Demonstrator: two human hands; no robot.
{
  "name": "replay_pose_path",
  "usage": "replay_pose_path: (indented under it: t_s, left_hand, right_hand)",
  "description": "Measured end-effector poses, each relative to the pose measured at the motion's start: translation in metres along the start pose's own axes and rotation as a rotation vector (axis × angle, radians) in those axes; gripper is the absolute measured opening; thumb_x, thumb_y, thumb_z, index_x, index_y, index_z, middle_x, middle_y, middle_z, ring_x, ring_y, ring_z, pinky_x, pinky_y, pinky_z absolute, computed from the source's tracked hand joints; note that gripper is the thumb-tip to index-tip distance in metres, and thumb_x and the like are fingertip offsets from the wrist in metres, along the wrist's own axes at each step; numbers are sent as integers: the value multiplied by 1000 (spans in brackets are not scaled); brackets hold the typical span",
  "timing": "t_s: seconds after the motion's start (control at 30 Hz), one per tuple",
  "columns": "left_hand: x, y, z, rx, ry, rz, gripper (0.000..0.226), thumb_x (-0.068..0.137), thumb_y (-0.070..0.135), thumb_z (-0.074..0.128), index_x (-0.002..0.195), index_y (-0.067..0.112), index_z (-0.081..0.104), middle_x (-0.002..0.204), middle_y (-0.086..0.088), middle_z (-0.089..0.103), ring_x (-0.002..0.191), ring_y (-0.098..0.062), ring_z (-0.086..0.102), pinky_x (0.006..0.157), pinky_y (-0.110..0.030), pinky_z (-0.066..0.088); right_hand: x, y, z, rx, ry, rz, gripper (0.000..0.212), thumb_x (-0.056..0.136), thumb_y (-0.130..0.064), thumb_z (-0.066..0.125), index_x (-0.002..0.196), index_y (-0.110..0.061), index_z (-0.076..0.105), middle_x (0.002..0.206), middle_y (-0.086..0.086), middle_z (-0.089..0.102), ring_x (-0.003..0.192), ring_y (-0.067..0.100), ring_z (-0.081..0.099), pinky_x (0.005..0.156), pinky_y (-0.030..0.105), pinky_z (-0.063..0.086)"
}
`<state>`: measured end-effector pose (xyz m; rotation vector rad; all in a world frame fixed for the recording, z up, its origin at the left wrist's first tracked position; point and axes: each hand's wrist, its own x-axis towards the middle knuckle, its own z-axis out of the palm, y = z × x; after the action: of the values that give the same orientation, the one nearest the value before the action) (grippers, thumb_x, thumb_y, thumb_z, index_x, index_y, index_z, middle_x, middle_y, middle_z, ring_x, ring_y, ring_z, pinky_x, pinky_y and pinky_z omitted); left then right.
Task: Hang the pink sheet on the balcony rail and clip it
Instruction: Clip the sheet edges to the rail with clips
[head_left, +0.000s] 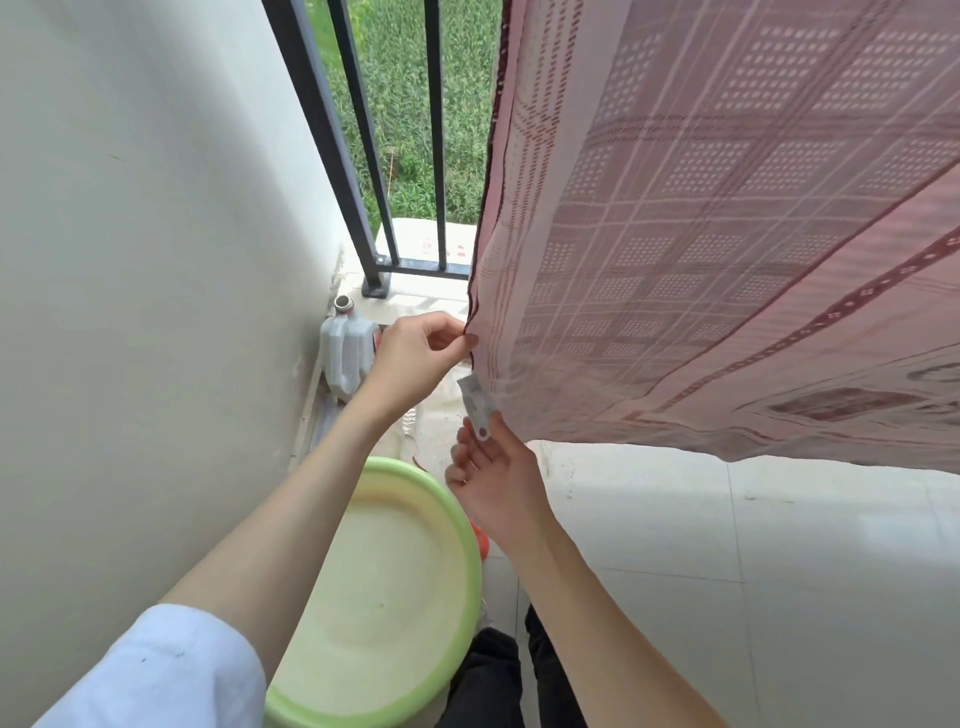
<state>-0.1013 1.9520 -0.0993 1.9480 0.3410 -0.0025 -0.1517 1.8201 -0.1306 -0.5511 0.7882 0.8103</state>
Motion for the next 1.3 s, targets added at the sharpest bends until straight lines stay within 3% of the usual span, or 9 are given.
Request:
replay_pose_path:
  t_s: [0.1,0.27,0.37,0.53,0.7,0.87,0.97,1.13,1.3]
  left_hand:
    - [2,5,-4,57,2,-26,19,83,22,68,67,31,63,67,16,64,57,13,54,62,-9,38]
    - [0,8,-1,16,21,-79,10,82,18,68,72,20,68,68,12,66,57,13,55,56,-2,37]
    - [0,8,1,4,41,-114,6,81,20,68,76,18,70,73,6,71,63,6,59,61,-7,40]
    - [-2,12,3,19,69,-140,7,81,20,68,74,22,69,70,12,67,65,5,59,62,-10,40]
    - [-9,14,6,96,141,-128,18,80,23,67,65,32,62,59,17,59,54,14,50,72,-22,40]
    - [-20,18,11,80,200,-129,10,83,28,63,75,23,66,68,11,64,63,1,57,69,-28,48]
    - [-21,19,11,91,215,-101,12,84,25,63,75,18,66,64,10,60,60,-8,55,65,-29,45]
    - [-17,12,4,184,201,-22,9,82,19,66,74,14,68,73,8,55,68,-6,49,78,-27,42]
    - [-21,18,1,191,93,-89,13,88,23,59,92,14,68,98,0,65,88,-11,57,77,-20,40]
  right_hand:
    - [0,11,1,152,-105,25,20,76,-19,58,88,-4,60,76,5,58,60,15,48,55,24,25]
    - [4,18,9,188,-137,-30,27,82,-28,57,93,-4,62,71,3,53,58,11,44,54,21,25]
    - [6,24,12,162,-124,-64,24,88,-28,51,94,-6,60,66,0,54,51,8,43,51,19,25]
    - [5,30,18,157,-128,-95,22,92,-25,49,92,-7,61,64,-1,54,46,5,42,46,17,28]
    - [7,29,21,194,-111,-145,21,90,-25,51,92,-7,63,67,-1,53,45,5,42,45,16,29]
    - [9,27,28,212,-150,-136,23,93,-28,48,85,-11,62,65,-3,58,45,7,40,50,18,27]
    - [10,28,30,132,-189,-107,24,92,-34,49,82,-14,58,73,-5,59,57,11,44,54,22,28]
    - [3,21,34,-96,-248,-19,21,95,-33,43,98,-16,56,91,-4,62,87,15,56,73,30,42]
    - [-5,0,17,-456,-100,-87,12,96,-30,45,101,-23,53,108,-2,59,104,18,53,87,35,43]
